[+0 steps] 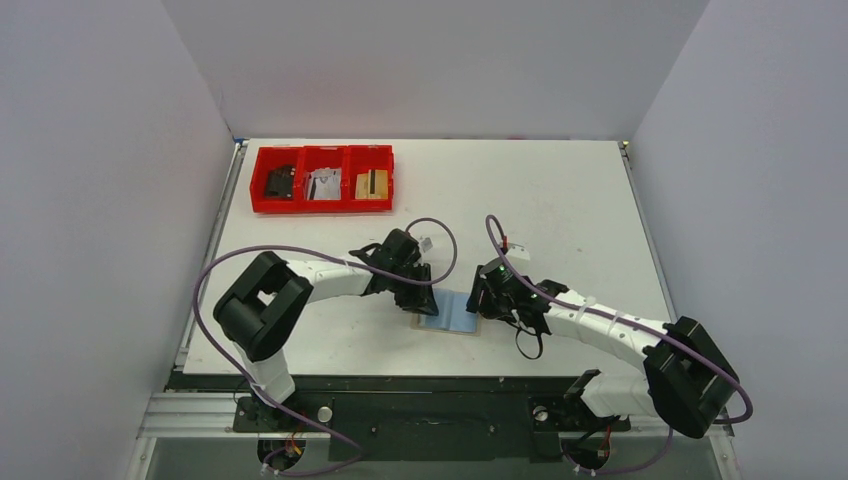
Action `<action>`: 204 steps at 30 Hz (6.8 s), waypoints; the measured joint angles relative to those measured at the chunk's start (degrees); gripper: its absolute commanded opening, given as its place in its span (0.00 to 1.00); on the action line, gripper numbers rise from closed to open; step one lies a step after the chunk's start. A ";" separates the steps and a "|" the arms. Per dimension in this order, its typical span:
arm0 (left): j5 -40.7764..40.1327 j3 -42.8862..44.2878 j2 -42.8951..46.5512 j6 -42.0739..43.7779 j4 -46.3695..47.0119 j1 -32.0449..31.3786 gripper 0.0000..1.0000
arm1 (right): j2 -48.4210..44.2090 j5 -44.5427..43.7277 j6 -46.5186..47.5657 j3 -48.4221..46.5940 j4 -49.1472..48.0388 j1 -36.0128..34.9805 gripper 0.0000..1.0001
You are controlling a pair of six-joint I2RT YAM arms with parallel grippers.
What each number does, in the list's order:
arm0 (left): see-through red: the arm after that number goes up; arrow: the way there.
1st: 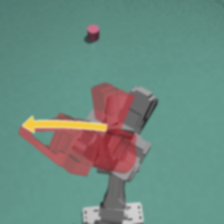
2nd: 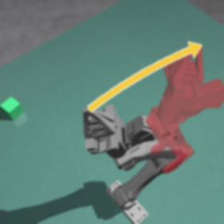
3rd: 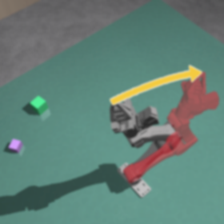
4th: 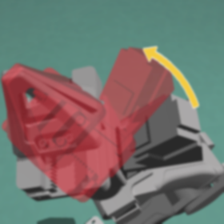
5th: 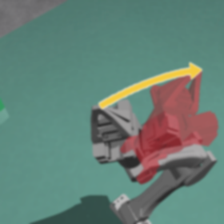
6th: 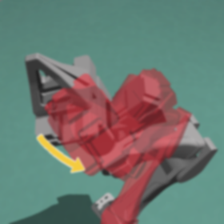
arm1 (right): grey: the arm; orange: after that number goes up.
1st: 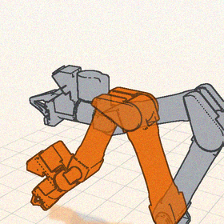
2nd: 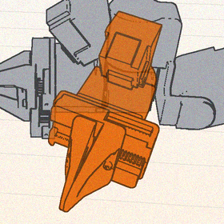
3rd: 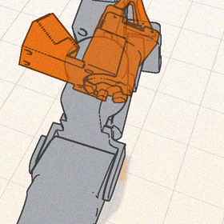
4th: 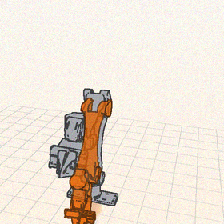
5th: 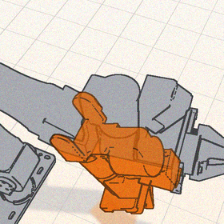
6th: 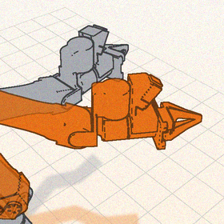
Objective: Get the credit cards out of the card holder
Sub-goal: Close the card holder at the center of the board.
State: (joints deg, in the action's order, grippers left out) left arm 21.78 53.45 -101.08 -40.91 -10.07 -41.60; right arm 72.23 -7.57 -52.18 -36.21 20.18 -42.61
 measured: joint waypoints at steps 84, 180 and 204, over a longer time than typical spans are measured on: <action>3.69 2.62 0.13 4.35 -0.50 8.28 0.53 | 7.61 -2.49 0.98 -0.31 -1.25 -0.22 0.01; -9.81 4.61 -5.22 -27.54 15.15 -8.15 0.70 | -6.71 -4.61 0.52 -0.61 4.35 2.54 0.33; -11.34 7.96 -1.22 -22.43 9.66 -6.84 0.70 | -9.81 -3.06 1.03 -0.94 5.29 5.16 0.33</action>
State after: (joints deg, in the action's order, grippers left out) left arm 10.44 61.41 -102.30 -63.33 -0.40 -48.45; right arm 62.41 -10.63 -51.16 -37.15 25.47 -37.45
